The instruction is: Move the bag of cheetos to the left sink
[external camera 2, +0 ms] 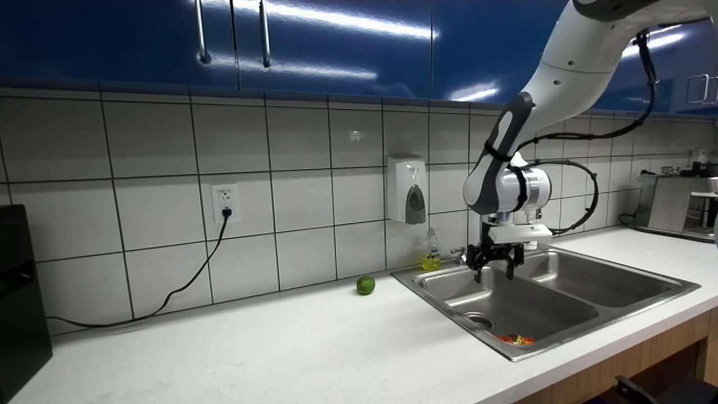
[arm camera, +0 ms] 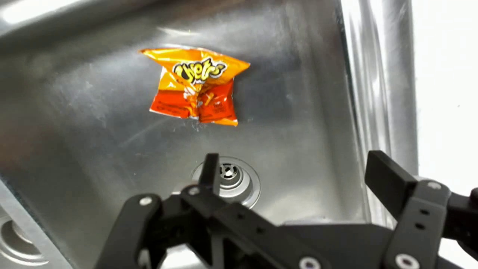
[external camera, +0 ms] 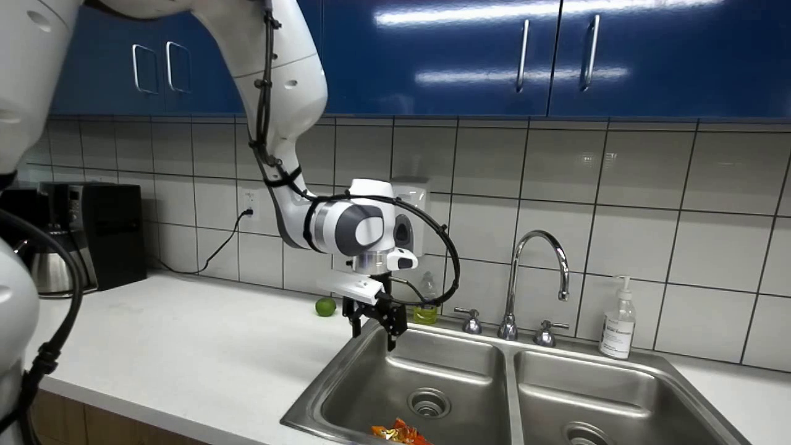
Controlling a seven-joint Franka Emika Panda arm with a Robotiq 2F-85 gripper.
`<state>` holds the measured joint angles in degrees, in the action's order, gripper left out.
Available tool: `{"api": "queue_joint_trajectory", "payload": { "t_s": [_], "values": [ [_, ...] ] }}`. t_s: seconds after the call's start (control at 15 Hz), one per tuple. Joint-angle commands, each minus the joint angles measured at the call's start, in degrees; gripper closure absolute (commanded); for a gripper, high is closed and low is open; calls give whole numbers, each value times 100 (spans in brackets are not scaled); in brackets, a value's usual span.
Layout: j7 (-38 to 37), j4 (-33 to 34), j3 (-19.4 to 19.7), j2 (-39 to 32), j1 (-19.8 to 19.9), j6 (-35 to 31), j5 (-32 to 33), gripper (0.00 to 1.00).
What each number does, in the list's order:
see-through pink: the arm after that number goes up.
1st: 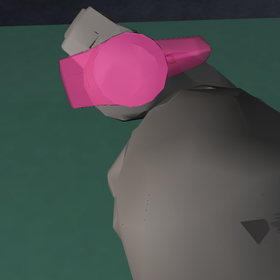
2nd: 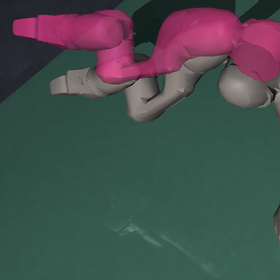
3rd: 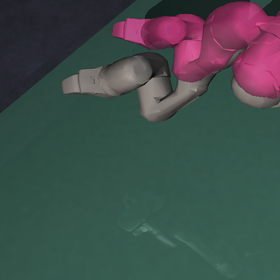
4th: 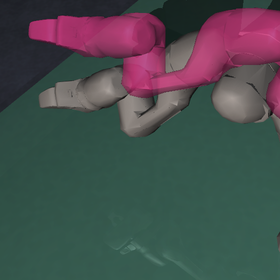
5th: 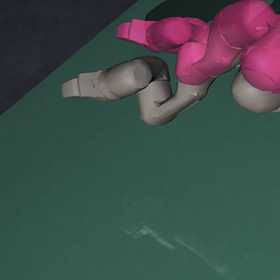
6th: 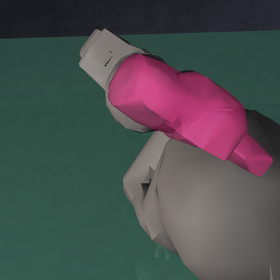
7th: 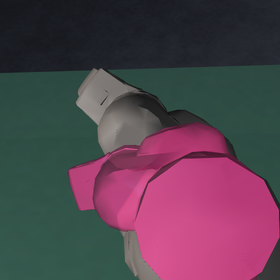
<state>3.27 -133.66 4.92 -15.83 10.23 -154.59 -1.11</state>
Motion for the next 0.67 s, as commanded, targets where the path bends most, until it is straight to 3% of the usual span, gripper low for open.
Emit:
{"api": "queue_joint_trajectory", "payload": {
  "t_s": [0.0,0.6],
  "values": [
    [-42,-749,124,1122,-238,814,328,0],
    [-135,-1882,-11,3115,-405,2331,548,0]
  ]
}}
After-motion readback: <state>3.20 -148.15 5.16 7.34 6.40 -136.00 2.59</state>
